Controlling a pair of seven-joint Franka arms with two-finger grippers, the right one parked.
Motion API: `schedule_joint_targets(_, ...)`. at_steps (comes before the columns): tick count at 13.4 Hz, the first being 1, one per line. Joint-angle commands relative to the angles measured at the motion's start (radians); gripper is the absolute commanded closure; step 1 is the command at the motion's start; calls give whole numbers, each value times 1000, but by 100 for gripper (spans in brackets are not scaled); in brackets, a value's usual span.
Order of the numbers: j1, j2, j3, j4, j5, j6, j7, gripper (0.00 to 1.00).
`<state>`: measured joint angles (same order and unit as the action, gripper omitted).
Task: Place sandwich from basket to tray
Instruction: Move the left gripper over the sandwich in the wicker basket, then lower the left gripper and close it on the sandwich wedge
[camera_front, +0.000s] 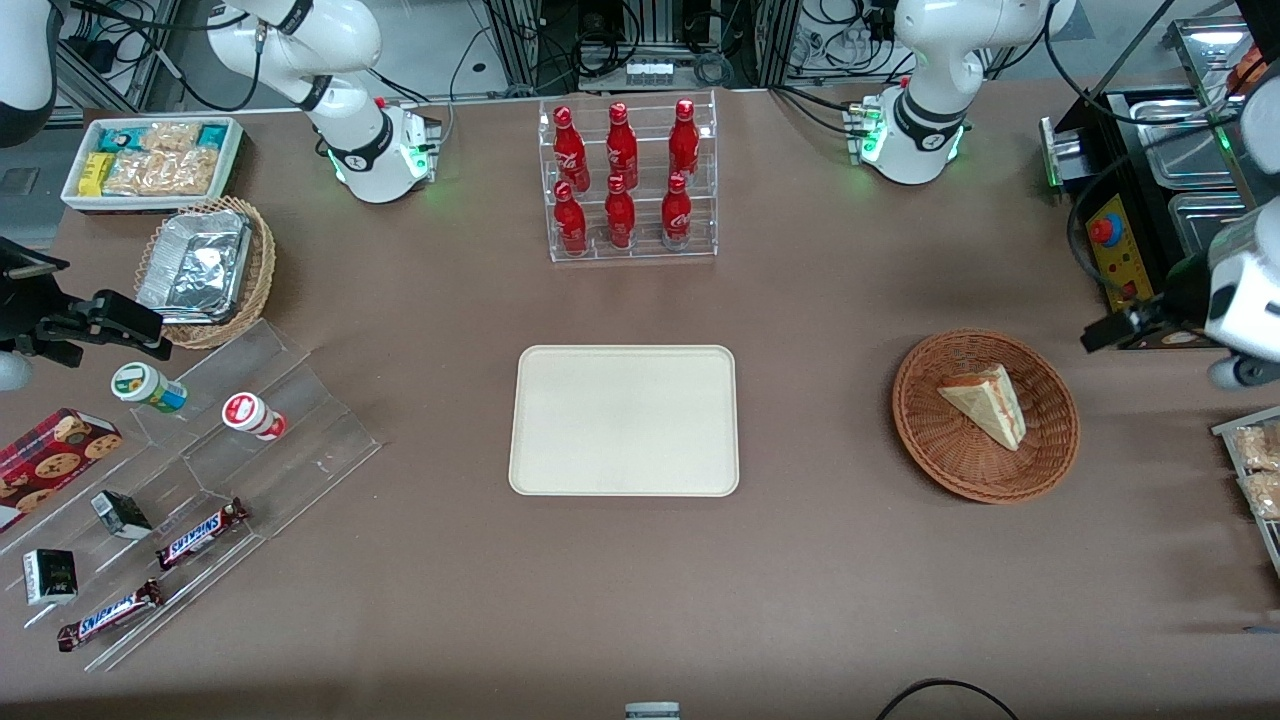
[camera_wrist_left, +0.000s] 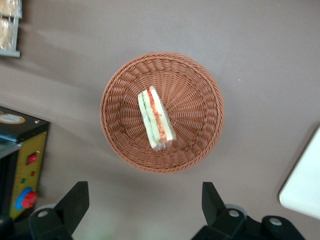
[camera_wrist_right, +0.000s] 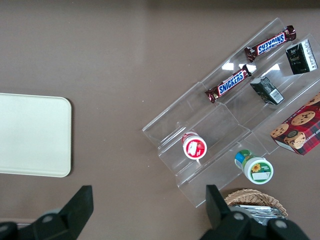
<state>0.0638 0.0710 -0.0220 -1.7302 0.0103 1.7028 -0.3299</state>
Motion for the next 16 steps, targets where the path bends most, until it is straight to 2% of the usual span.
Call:
schedule_joint_targets(1, 1, 36, -6, -35, 10, 35, -115, 0)
schedule_joint_targets(4, 1, 102, 46, -84, 10, 75, -169, 0)
schedule_joint_targets(8, -3, 113, 48, -282, 7, 360, -314, 0)
schedule_joint_targets(11, -2, 121, 48, -414, -23, 575, -428, 0)
schedule_joint_targets(16, -13, 173, 48, -453, -21, 656, -435, 0)
